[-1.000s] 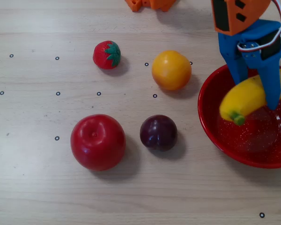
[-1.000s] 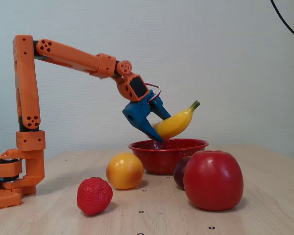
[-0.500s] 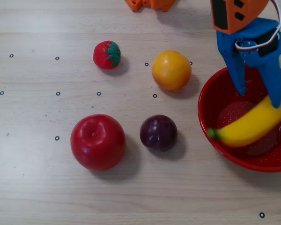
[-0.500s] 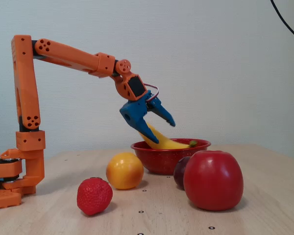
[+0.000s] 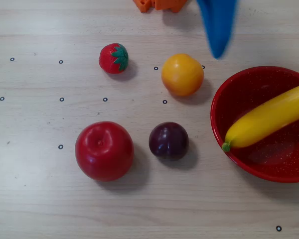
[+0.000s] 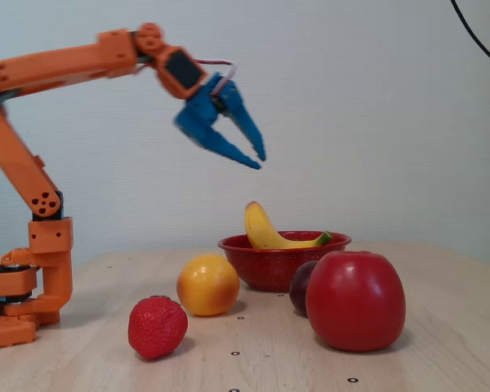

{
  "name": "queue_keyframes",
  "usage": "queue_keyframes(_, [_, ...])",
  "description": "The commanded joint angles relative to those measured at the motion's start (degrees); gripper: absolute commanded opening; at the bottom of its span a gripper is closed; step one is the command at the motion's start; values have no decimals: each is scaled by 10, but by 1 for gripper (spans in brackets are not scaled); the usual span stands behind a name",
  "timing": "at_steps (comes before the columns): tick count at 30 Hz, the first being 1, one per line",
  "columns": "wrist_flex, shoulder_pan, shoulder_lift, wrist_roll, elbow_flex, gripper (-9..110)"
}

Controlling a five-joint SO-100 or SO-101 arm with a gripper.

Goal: Put the banana in the red bowl.

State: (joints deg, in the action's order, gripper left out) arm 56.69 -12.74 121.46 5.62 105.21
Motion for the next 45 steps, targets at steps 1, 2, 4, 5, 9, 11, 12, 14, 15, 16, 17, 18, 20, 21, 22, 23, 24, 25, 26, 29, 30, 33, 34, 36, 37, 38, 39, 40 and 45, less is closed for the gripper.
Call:
queue_keyframes(1, [-33, 32, 76, 11, 61, 0])
queue_keyframes(2, [-40, 44, 101, 18, 94, 0])
queue_keyframes(4, [-57, 67, 150, 24, 159, 0])
queue_keyframes(5, [-61, 76, 170, 27, 186, 0])
queue_keyframes(9, [-91, 105, 253, 42, 302, 0])
queue_keyframes(11, [-112, 113, 294, 50, 360, 0])
queue_keyframes(12, [-123, 118, 316, 53, 389, 0])
queue_keyframes(14, [-148, 125, 353, 57, 447, 0])
queue_keyframes(15, [-158, 127, 372, 59, 476, 0])
queue_keyframes(16, [-165, 127, 388, 63, 501, 0])
queue_keyframes(17, [-170, 127, 401, 64, 521, 0])
queue_keyframes(18, [-175, 127, 412, 64, 541, 0])
queue_keyframes(20, [-185, 125, 443, 64, 582, 0])
queue_keyframes(21, [-191, 123, 458, 64, 604, 0])
queue_keyframes(22, [-196, 121, 470, 66, 621, 0])
queue_keyframes(23, [-199, 120, 480, 67, 636, 0])
queue_keyframes(24, [-200, 119, 490, 66, 649, 0])
queue_keyframes(25, [-200, 118, 501, 65, 663, 0])
queue_keyframes(26, [-202, 118, 511, 64, 675, 0])
queue_keyframes(29, [-215, 123, 539, 64, 717, 0])
queue_keyframes(30, [-217, 125, 548, 64, 729, 0])
queue_keyframes(33, [-186, 128, 567, 45, 735, 0])
queue_keyframes(34, [-177, 128, 571, 39, 735, 0])
queue_keyframes(36, [-156, 129, 584, 23, 735, 0])
queue_keyframes(37, [-145, 129, 592, 15, 735, 0])
queue_keyframes(38, [-134, 130, 599, 6, 735, 0])
queue_keyframes(39, [-121, 129, 606, 2, 735, 0])
queue_keyframes(40, [-107, 128, 613, -1, 735, 0])
queue_keyframes(45, [-66, 130, 636, -20, 735, 0])
